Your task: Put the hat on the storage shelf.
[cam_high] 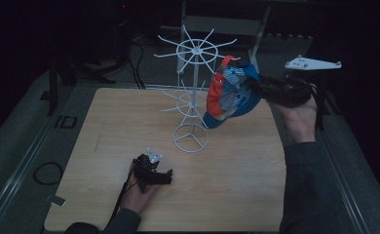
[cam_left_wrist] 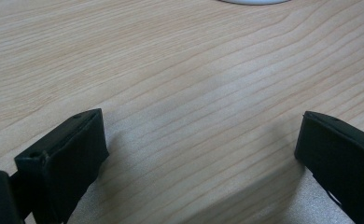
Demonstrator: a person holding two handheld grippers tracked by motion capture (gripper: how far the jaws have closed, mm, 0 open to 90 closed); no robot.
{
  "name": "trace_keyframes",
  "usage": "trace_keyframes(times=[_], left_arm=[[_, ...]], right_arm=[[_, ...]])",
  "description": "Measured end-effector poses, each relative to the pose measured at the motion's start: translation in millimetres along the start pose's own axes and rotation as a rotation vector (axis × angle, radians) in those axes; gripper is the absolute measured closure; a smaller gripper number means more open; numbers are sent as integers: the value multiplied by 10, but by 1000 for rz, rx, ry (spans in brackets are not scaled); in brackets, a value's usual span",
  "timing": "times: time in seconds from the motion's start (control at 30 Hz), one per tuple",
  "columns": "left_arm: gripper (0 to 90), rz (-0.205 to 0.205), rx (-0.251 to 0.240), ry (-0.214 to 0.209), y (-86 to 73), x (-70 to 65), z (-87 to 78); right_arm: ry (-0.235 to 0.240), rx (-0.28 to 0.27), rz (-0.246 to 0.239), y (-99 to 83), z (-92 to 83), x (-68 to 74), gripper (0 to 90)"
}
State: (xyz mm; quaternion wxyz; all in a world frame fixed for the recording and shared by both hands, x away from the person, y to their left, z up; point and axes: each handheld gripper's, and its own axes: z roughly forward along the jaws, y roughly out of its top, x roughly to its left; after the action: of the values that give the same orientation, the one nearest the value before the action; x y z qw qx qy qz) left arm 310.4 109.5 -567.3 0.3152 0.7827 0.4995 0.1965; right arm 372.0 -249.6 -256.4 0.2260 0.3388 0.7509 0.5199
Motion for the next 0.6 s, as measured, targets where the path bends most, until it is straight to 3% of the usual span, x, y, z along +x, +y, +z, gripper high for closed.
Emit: trace_keyframes(times=[0.27, 0.6], left_arm=[[26, -2, -1, 0, 0, -1, 1], [26, -2, -1, -1, 1, -3, 2]], right_arm=[[-48, 68, -31, -81, -1, 50, 337], [-72, 111, -19, -282, 40, 64, 311]])
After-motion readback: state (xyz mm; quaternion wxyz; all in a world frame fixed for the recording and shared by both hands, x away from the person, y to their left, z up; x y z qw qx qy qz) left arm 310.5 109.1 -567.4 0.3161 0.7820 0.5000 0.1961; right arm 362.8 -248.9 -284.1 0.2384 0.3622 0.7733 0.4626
